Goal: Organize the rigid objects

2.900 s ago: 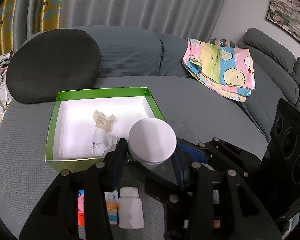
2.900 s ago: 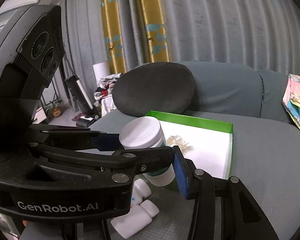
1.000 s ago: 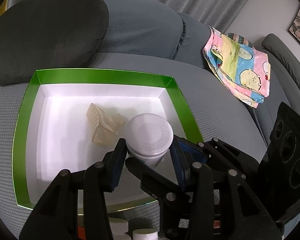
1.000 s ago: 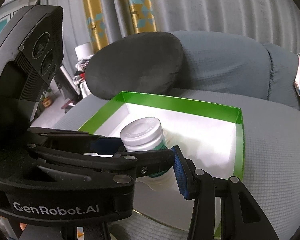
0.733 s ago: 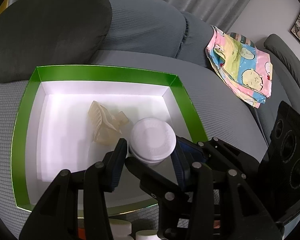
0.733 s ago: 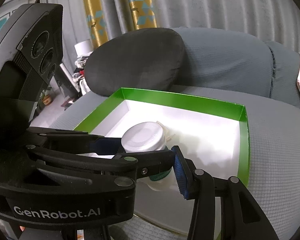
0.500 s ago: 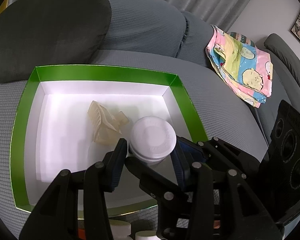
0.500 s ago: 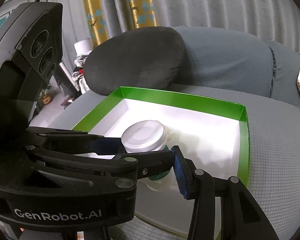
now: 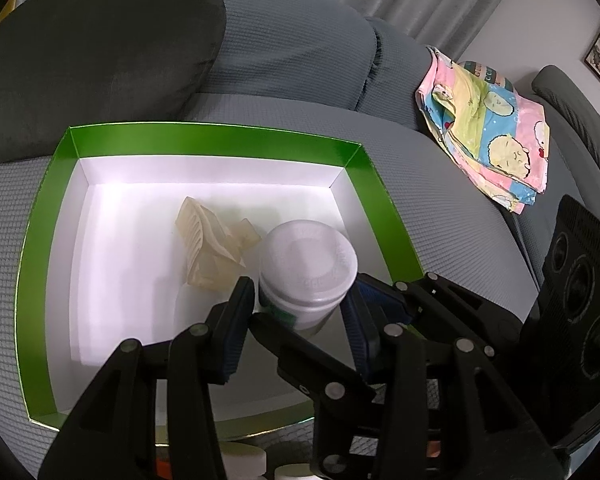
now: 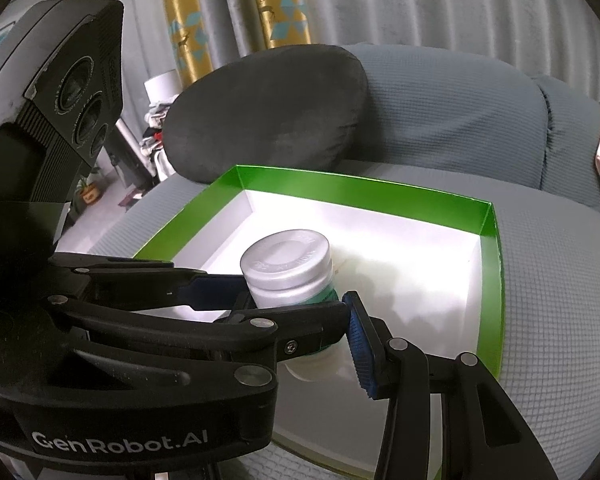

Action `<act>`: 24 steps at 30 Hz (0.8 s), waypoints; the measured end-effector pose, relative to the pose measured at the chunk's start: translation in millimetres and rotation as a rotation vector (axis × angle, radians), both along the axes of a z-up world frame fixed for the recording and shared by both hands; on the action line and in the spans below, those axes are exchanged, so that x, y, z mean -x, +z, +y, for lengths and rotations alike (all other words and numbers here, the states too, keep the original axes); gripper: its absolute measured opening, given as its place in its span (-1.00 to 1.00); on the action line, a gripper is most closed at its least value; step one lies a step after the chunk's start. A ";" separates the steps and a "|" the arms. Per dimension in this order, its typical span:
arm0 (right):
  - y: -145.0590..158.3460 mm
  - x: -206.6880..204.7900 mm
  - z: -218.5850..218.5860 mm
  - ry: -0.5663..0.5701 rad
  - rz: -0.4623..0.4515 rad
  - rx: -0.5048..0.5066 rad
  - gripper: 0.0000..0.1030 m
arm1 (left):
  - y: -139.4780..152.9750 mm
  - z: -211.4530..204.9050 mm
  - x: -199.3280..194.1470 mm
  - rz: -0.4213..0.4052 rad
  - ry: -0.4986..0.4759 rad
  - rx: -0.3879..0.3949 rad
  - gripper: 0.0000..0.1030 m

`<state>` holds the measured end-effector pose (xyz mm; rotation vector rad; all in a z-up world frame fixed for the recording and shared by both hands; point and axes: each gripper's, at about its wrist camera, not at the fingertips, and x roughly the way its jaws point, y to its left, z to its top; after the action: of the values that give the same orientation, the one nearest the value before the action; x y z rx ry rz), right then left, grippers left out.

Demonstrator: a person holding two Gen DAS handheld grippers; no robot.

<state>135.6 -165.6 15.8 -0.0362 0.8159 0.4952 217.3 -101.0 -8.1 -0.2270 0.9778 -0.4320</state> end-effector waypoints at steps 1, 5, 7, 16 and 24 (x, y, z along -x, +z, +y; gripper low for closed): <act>-0.6 -0.3 0.3 -0.001 0.002 0.000 -0.07 | -0.3 0.4 0.0 0.001 0.001 0.001 -0.19; -0.9 -0.5 0.0 -0.006 0.010 0.001 -0.07 | -1.4 0.1 -0.4 0.006 0.002 -0.002 -0.19; -1.4 -1.1 0.0 -0.008 0.014 0.003 -0.07 | -3.0 0.2 -1.2 0.011 0.003 0.000 -0.19; -6.0 -2.1 1.2 -0.014 0.031 0.008 -0.07 | -6.4 1.6 -1.8 0.028 0.009 -0.002 -0.19; -7.9 -2.7 3.0 -0.017 0.039 0.014 -0.07 | -8.0 3.1 -2.5 0.041 0.014 -0.002 -0.17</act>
<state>138.3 -162.6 7.9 -0.0323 0.8575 0.4749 219.8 -97.9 -16.2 -0.2419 1.0160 -0.4146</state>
